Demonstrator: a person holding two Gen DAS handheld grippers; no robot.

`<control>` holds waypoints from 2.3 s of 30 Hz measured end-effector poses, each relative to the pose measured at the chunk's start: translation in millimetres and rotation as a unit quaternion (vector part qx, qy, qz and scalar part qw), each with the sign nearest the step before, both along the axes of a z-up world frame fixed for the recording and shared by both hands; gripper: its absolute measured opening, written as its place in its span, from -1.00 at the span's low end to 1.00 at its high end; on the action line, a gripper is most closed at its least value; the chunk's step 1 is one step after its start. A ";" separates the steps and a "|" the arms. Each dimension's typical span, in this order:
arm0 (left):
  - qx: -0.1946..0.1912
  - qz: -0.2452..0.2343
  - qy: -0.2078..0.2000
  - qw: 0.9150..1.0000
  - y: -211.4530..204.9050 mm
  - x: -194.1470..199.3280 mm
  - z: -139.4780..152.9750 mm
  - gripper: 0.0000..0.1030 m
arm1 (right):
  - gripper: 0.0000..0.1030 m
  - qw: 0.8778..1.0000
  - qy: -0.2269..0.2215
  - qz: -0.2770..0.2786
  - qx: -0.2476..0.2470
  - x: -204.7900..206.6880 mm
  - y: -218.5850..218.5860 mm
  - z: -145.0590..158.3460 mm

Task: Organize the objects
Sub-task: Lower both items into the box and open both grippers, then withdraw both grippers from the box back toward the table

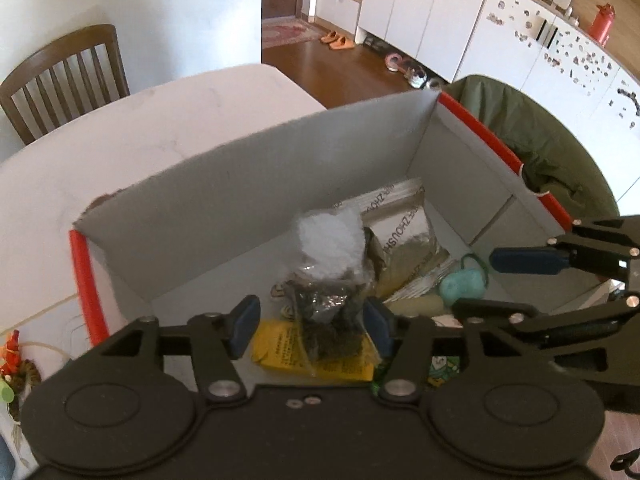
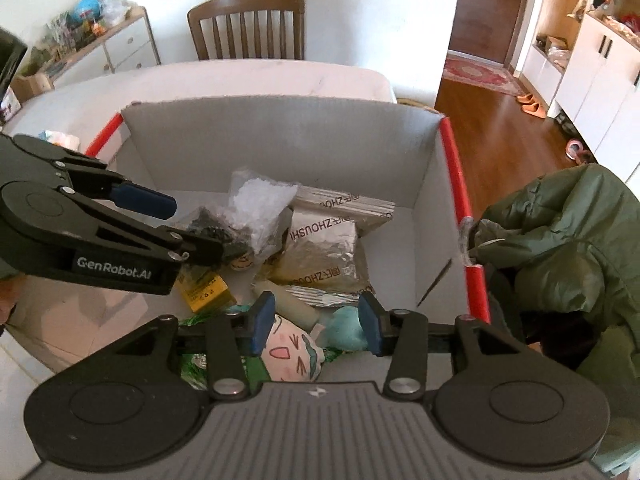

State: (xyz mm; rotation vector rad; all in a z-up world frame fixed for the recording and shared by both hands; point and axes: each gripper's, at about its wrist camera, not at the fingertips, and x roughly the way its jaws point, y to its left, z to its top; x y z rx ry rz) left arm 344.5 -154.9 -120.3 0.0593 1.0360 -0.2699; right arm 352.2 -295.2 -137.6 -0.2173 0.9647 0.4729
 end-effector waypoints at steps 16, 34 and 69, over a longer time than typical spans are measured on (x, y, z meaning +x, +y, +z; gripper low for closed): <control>-0.034 0.007 -0.068 0.997 22.9 -44.9 49.9 0.41 | 0.04 0.997 -0.041 -0.003 0.057 -37.1 -7.5 48.7; -0.062 0.040 -0.143 0.987 101.9 -109.6 100.1 0.82 | 0.45 0.990 -0.110 -0.013 0.089 -85.0 44.8 95.3; -0.040 0.126 -0.187 0.974 314.6 -116.3 101.0 0.99 | 0.64 0.987 -0.136 0.026 0.084 -131.1 226.6 99.5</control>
